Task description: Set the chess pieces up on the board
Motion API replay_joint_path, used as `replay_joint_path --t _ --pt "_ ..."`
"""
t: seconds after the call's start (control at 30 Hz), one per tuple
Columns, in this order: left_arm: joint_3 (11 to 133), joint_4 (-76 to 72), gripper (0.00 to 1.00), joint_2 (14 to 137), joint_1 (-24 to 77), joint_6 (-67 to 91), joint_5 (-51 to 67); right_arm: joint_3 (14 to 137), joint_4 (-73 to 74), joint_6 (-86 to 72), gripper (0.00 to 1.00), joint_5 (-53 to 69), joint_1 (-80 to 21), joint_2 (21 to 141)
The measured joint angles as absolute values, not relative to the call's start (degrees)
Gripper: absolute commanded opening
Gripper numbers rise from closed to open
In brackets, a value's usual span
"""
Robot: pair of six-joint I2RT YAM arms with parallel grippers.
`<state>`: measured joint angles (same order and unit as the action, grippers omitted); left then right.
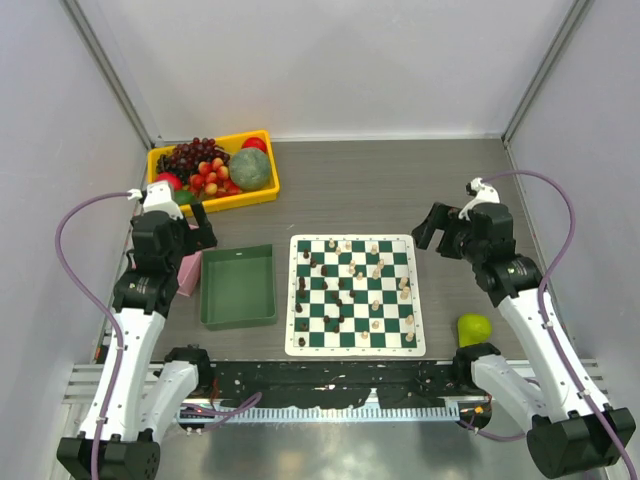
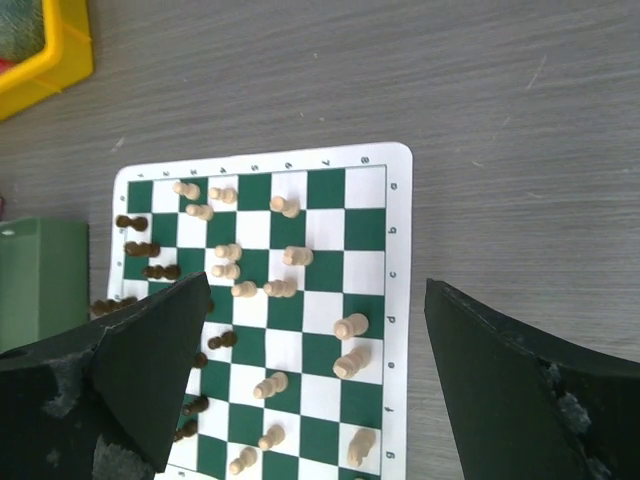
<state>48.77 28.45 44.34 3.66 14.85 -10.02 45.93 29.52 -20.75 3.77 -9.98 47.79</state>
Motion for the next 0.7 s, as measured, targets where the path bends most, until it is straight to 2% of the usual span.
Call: replay_joint_path --t 0.13,0.37,0.6,0.7 --pt "48.3 28.6 0.99 43.9 3.7 15.3 -10.3 50.6 30.2 -24.1 0.95 3.8 -10.0 49.1" --pt "48.2 33.1 0.99 43.6 3.7 14.6 -5.1 49.3 22.1 -31.1 0.96 8.6 -10.0 48.1" --pt "48.1 36.1 0.99 42.9 3.7 16.8 -4.4 60.1 36.5 -29.3 0.95 10.5 -10.0 57.7" --pt "48.8 39.0 0.99 43.9 3.7 17.5 -4.5 60.6 39.6 -25.5 0.95 9.2 -10.1 58.4"
